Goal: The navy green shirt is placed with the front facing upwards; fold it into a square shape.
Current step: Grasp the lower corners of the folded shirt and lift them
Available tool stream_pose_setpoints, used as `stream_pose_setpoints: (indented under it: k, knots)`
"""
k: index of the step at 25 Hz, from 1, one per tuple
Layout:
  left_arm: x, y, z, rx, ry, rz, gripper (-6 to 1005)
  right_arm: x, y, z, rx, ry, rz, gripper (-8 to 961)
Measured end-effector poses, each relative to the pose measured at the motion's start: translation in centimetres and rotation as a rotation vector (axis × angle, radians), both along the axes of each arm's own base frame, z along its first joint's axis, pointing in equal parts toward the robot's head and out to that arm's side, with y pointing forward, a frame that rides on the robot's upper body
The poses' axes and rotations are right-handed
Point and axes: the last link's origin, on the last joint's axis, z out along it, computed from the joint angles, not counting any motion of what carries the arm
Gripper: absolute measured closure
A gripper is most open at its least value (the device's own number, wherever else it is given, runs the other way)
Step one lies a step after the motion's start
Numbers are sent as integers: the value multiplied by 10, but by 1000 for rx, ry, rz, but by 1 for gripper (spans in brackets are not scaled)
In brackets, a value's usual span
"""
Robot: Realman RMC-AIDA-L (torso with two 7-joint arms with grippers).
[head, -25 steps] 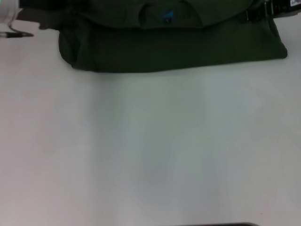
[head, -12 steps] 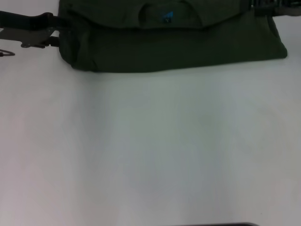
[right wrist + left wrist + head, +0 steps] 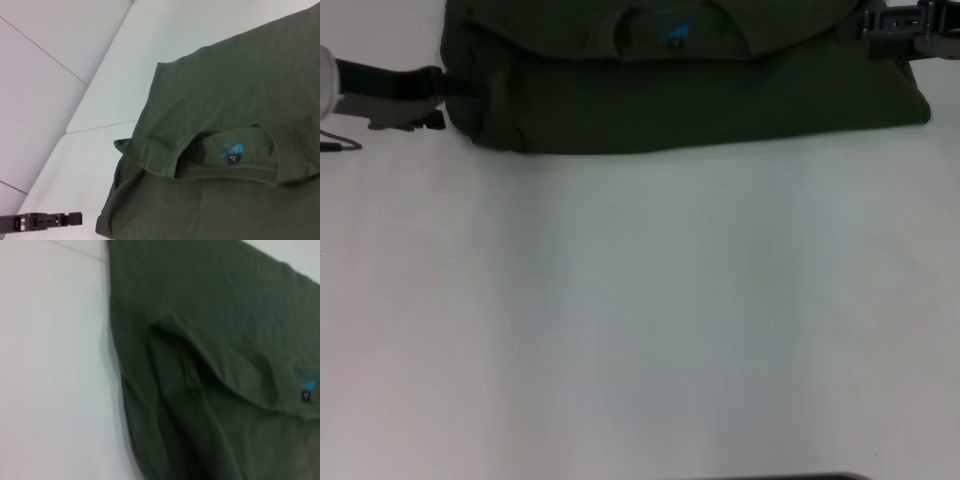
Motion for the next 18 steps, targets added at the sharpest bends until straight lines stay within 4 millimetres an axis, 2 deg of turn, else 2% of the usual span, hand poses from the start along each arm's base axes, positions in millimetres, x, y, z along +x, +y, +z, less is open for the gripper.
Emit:
stream_pose_setpoints:
  k: [7, 18]
  knots:
    - [5, 0, -20, -4, 30, -17, 267, 7, -4, 1, 4, 5, -19, 23]
    - [16, 10, -45, -24, 75, -46, 325, 13, -8, 2, 11, 6, -31, 26]
